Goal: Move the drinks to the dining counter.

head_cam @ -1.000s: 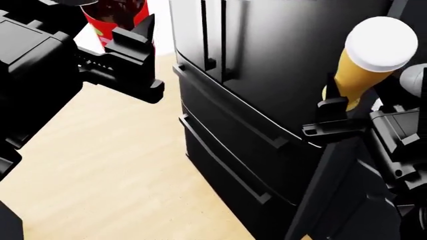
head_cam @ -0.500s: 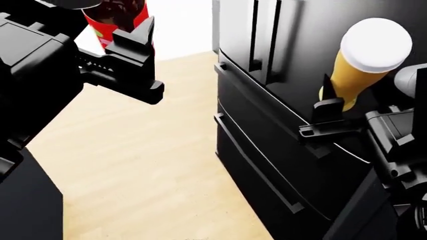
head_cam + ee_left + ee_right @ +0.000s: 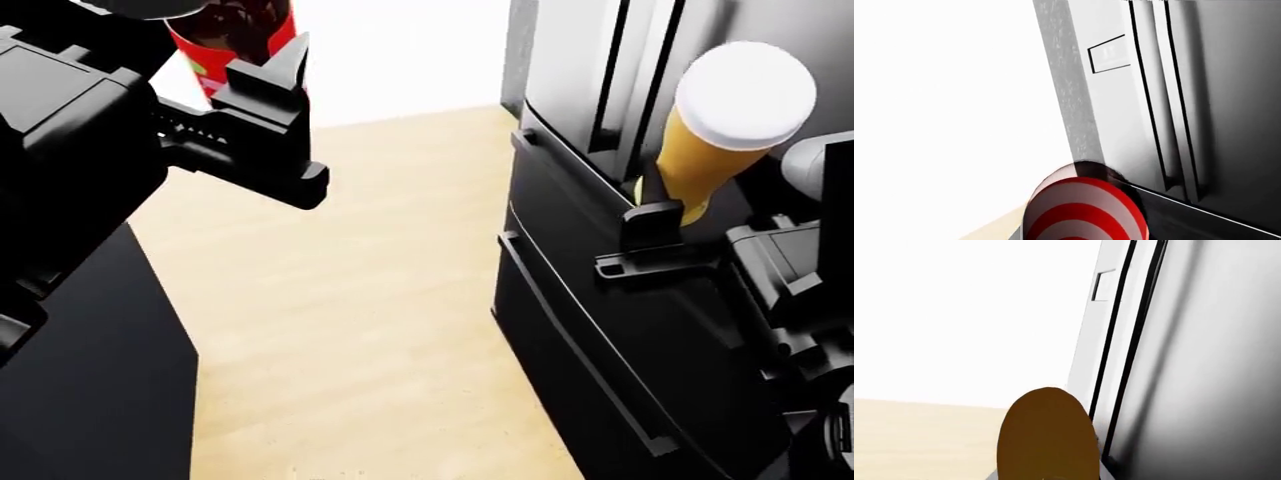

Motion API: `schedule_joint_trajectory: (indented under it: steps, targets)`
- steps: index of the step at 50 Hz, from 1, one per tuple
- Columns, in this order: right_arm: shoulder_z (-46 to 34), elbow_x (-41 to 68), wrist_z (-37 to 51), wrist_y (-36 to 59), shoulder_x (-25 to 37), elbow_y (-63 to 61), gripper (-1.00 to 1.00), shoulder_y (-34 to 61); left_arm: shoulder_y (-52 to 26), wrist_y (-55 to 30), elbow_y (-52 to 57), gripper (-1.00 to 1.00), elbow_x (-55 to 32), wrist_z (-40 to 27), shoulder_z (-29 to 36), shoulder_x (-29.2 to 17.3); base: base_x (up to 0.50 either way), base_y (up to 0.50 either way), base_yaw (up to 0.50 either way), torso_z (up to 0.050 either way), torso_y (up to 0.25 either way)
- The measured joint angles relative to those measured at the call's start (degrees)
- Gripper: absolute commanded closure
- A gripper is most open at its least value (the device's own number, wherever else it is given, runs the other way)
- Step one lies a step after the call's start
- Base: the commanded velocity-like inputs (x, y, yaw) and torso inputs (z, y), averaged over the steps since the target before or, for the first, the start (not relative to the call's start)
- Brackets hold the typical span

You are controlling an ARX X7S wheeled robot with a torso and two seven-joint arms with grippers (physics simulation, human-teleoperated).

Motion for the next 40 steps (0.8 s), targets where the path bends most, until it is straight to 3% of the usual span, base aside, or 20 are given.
schedule_joint_trajectory:
  steps: [40]
  targets:
    - [-1.5,-0.1,-0.2,-0.3,-0.2,0.1,1.00,0.5,-0.1,0.6,0.2,1.00,0.4,0.5,0.5,-0.5,0.00,0.00,0.50,0.000,0.001]
